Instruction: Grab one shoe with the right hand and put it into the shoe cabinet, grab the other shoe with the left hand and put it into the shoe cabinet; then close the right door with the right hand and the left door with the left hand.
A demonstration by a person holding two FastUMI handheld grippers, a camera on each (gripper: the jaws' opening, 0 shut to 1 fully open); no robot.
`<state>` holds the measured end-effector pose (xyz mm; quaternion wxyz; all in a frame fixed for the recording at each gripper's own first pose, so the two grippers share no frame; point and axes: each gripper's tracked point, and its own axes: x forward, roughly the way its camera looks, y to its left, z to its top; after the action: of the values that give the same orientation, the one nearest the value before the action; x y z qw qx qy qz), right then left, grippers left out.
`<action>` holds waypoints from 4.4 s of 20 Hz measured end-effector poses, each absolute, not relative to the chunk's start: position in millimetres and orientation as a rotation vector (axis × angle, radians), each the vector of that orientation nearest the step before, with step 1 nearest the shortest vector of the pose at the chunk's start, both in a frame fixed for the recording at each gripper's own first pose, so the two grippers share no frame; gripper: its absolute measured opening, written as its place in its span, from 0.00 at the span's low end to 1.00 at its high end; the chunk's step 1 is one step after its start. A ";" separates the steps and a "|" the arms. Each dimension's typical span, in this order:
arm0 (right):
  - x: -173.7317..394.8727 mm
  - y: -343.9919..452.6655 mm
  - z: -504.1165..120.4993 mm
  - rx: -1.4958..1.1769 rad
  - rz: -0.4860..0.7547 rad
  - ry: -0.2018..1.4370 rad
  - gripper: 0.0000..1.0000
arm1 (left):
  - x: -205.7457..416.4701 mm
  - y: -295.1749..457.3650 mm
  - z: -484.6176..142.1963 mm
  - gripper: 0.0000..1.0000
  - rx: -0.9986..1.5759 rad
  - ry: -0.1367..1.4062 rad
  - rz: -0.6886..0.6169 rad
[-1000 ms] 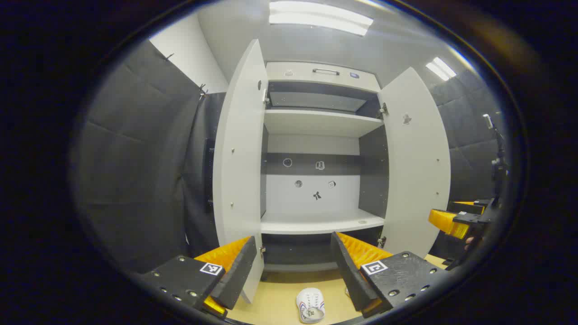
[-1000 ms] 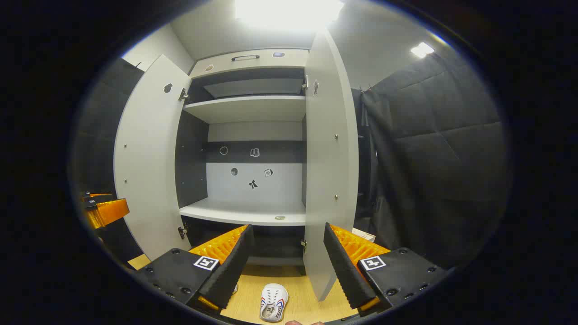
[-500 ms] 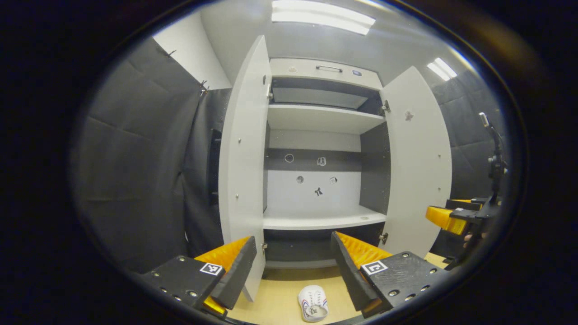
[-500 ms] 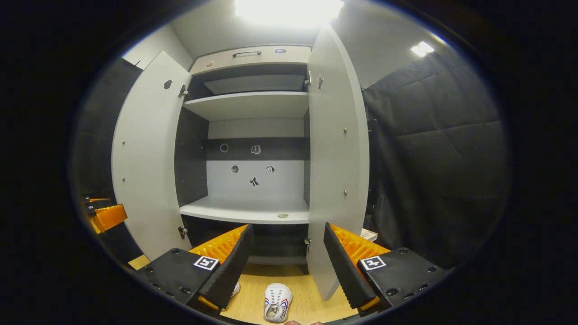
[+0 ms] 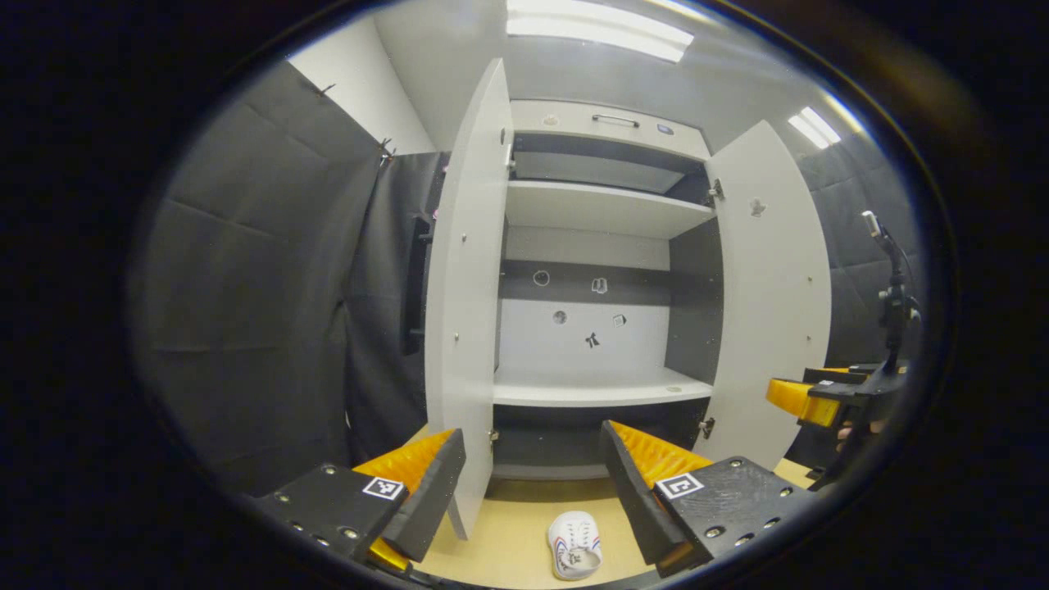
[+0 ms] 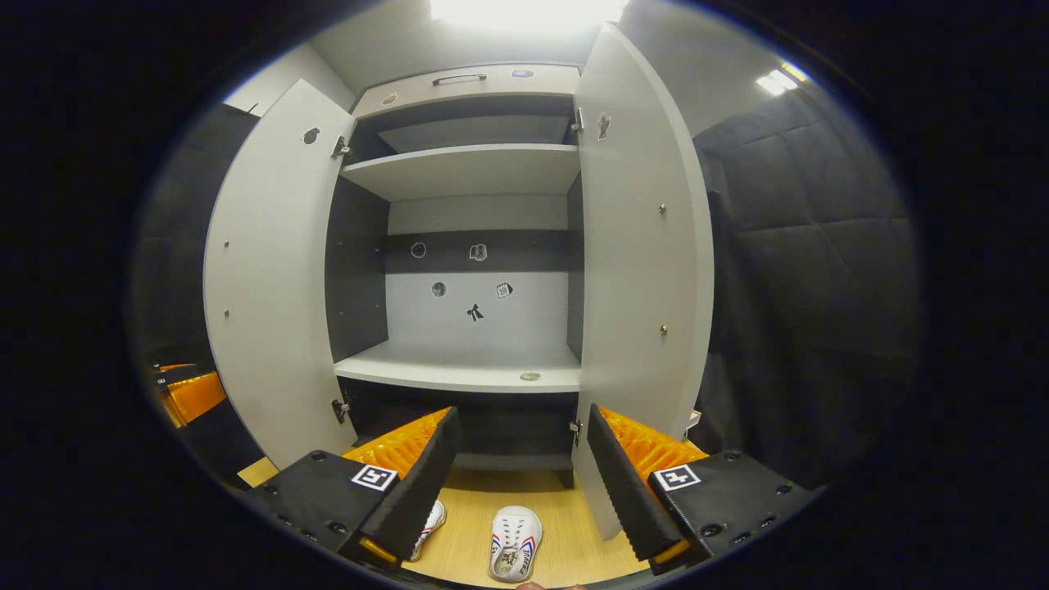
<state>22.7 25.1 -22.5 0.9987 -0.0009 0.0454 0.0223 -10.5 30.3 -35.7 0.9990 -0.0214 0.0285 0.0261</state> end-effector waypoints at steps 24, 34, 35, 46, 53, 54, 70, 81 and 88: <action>86.5 95.0 -258.6 0.094 0.266 0.655 0.98 | -25.8 39.6 -94.3 0.95 -0.030 0.199 0.055; 88.2 94.8 -368.8 0.103 0.170 0.891 0.93 | -27.6 36.9 -136.7 0.95 -0.046 0.291 0.023; 83.9 94.3 -376.5 0.095 0.158 0.920 0.99 | -27.8 36.1 -138.2 0.95 -0.040 0.298 0.018; 83.6 68.4 -408.5 -0.297 0.066 0.904 0.44 | -24.2 35.2 -139.3 0.95 -0.018 0.291 0.029; 81.7 67.8 -404.3 -0.229 0.142 0.983 0.23 | -27.1 33.9 -136.0 0.95 -0.016 0.284 0.031; 75.5 67.2 -390.1 -0.176 0.140 1.000 0.23 | -30.0 32.2 -138.9 1.00 -0.008 0.297 0.029; 13.2 48.8 -341.5 -0.140 0.232 0.942 0.02 | -27.1 2.7 -123.2 0.95 0.018 0.252 -0.061; -7.6 63.1 -216.7 -0.039 0.237 0.703 0.02 | -17.9 -21.4 -132.0 0.95 0.015 0.267 -0.170; 39.7 88.0 -112.7 0.006 0.297 0.494 0.00 | -16.2 -24.6 -130.0 1.00 0.007 0.247 -0.203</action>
<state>39.7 88.0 -112.7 0.9588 0.0032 0.2436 0.1463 -16.2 -24.6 -130.0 0.9872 0.0033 0.1229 -0.1012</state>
